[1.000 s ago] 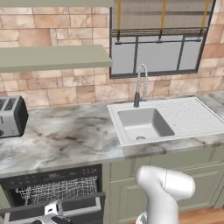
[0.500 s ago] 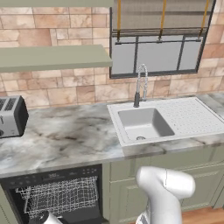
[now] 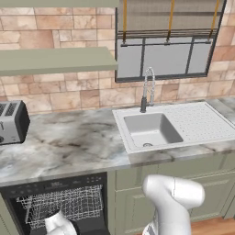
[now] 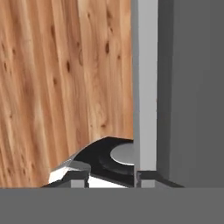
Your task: Open the dishwasher door and pull out the top rack.
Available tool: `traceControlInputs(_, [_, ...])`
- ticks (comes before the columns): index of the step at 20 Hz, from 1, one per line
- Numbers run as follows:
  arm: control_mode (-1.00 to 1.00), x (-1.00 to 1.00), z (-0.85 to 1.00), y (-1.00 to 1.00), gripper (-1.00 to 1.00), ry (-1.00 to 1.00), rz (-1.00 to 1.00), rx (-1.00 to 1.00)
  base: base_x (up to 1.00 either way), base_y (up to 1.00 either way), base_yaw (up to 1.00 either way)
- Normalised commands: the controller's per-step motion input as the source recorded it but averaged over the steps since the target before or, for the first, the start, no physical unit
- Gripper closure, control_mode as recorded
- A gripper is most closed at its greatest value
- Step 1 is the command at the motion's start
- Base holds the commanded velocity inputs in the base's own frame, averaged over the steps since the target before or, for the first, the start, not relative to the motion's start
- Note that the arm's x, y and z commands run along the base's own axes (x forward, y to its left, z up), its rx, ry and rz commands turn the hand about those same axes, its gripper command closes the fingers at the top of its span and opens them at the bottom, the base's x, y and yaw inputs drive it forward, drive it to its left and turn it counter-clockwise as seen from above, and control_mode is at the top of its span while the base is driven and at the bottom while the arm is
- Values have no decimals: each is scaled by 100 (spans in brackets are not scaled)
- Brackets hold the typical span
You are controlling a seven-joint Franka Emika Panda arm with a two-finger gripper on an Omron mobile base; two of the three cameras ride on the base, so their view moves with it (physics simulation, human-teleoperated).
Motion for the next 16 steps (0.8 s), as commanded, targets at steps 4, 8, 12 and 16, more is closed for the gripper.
traceControlInputs(4, [-100,0,100,3,-100,23,-15,-3,0,0,0])
traceControlInputs(8, [-100,0,100,11,-100,9,-8,-12,0,0,0])
traceControlInputs(12, [-100,1,76,13,-100,1,-3,-18,0,0,0])
traceControlInputs(16, [-100,25,11,2,-100,-3,-2,-22,0,0,0])
